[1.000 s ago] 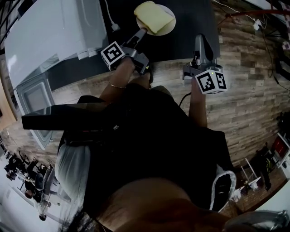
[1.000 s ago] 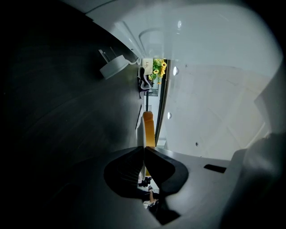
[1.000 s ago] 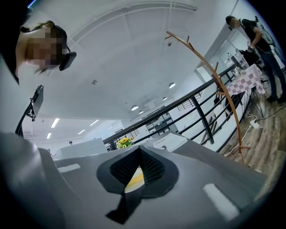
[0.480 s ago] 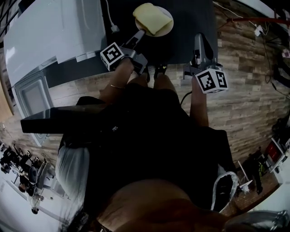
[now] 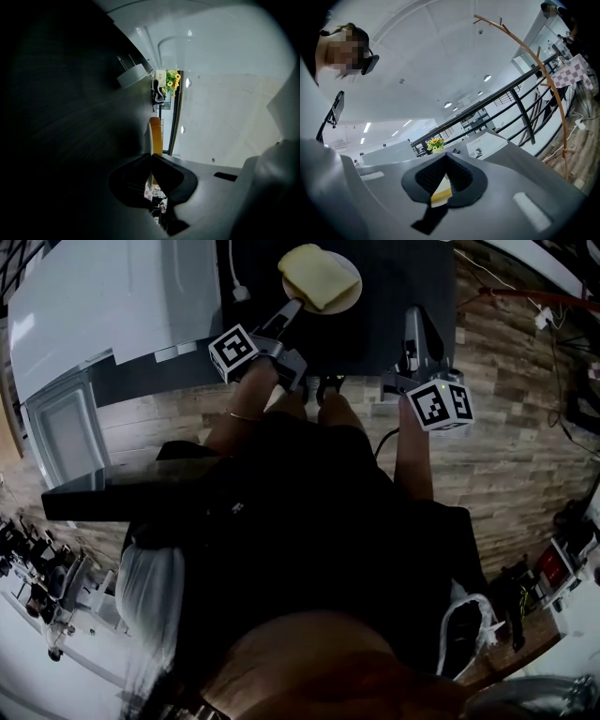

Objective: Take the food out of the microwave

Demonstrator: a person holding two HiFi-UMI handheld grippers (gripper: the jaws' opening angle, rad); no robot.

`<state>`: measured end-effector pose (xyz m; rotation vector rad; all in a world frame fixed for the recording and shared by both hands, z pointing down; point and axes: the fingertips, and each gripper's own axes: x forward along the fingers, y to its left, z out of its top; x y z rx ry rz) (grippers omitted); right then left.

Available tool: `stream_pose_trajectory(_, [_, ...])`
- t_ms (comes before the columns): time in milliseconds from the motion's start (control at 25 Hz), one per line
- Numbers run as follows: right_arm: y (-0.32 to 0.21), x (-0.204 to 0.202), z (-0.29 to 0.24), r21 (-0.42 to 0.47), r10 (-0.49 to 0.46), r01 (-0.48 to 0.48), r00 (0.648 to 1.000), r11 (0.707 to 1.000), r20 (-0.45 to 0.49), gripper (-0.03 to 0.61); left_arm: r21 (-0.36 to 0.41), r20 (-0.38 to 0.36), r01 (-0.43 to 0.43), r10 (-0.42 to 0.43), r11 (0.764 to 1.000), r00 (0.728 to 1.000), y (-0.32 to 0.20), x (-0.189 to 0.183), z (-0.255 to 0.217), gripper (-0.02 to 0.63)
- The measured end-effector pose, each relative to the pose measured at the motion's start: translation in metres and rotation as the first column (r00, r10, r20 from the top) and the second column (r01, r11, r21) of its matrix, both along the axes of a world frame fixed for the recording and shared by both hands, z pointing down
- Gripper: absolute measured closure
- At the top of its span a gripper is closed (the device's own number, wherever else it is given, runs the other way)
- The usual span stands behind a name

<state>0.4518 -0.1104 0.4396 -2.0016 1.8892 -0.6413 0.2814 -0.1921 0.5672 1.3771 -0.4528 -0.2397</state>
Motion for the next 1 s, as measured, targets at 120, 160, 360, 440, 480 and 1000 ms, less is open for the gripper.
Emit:
stream_pose_trajectory(120, [-0.002,0.001,0.003,0.000,-0.007,0.007,1.000,1.000,0.007,0.578,-0.004,0.013,0.005,-0.005,1.000,1.000,-0.001,-0.001,0.003,0.598])
stream_pose_trajectory(160, [-0.002,0.001,0.004,0.000,-0.008,0.008,1.000,1.000,0.007,0.578,0.000,0.016,0.006,-0.006,1.000,1.000,-0.001,-0.001,0.004,0.598])
stream_pose_trajectory(360, [-0.003,0.003,0.008,-0.005,-0.008,0.008,1.000,1.000,0.013,0.578,-0.010,0.051,0.004,-0.004,1.000,0.999,-0.001,-0.004,0.014,0.598])
stream_pose_trajectory(440, [-0.004,0.001,0.009,-0.006,-0.011,0.011,1.000,1.000,0.014,0.578,-0.009,0.050,0.010,-0.009,1.000,0.999,-0.001,-0.003,0.013,0.600])
stream_pose_trajectory(480, [-0.004,0.000,0.009,-0.007,-0.015,0.015,1.000,1.000,0.015,0.578,-0.004,0.051,0.010,-0.010,1.000,0.999,-0.001,-0.003,0.013,0.598])
stream_pose_trajectory(1000, [0.001,-0.007,0.014,-0.012,-0.021,0.022,0.999,1.000,0.029,0.578,0.059,0.135,-0.009,0.001,0.998,0.991,-0.004,-0.005,0.015,0.598])
